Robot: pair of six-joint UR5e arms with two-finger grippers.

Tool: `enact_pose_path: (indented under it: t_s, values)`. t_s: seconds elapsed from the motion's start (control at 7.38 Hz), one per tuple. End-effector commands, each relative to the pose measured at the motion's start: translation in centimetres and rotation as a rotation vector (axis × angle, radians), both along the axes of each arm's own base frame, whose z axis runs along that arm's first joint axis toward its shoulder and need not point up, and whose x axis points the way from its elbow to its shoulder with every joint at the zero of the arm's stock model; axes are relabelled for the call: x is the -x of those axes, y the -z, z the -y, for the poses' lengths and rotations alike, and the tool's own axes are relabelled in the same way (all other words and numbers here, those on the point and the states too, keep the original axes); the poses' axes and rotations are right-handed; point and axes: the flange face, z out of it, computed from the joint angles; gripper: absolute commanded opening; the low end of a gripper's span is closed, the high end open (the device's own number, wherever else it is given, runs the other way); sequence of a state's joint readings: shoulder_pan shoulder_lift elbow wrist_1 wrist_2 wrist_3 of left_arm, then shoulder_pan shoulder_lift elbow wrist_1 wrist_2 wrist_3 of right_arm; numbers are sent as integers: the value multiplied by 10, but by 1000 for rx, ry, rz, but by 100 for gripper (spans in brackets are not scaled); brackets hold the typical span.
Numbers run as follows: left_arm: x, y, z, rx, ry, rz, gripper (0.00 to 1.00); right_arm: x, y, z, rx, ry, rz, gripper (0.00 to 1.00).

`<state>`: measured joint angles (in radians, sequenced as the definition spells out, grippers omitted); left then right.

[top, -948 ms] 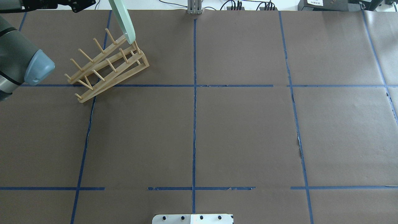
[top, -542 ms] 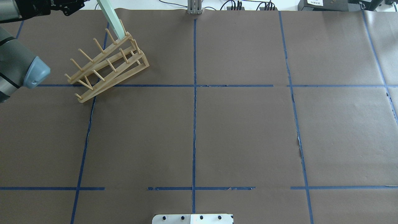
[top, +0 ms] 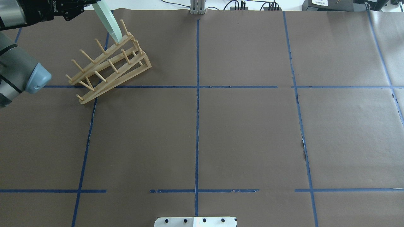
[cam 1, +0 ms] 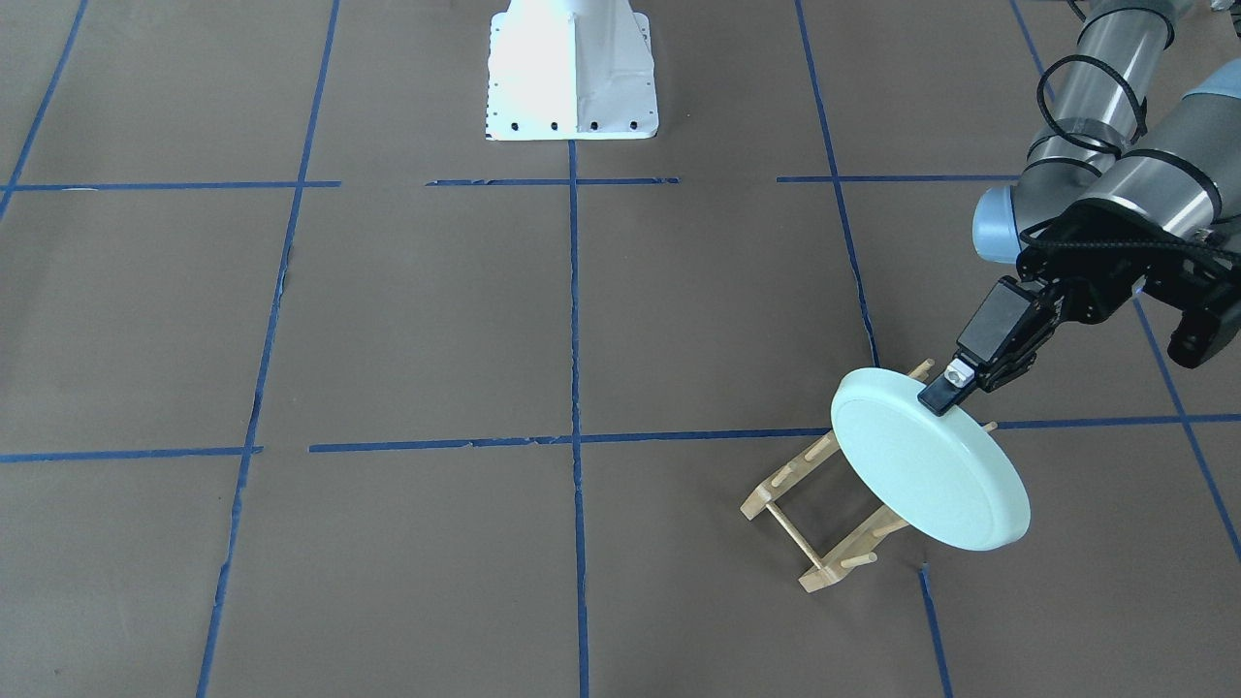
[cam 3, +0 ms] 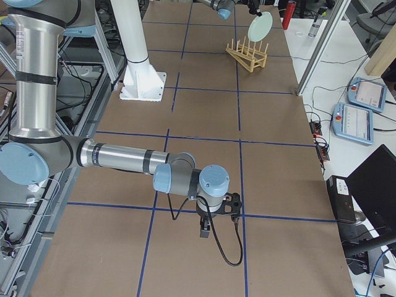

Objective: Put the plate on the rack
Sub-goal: 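Carry the upright plate with the left gripper above the wooden rack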

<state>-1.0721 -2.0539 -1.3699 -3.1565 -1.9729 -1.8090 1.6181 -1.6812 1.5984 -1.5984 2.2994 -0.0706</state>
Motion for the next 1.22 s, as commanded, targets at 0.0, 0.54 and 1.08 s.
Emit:
enact_pose_path:
  t_s: [0.0,0.54,1.08]
  values:
    - [-2,4,5,6,26,-8,0,0,1,0,-2,0,0,100]
    - [-26,-7,4,34,2,7,0,1,0,0,0,1,0,100]
    - [-45,-21,8,68,10,18,0,1,0,0,0,1,0,100]
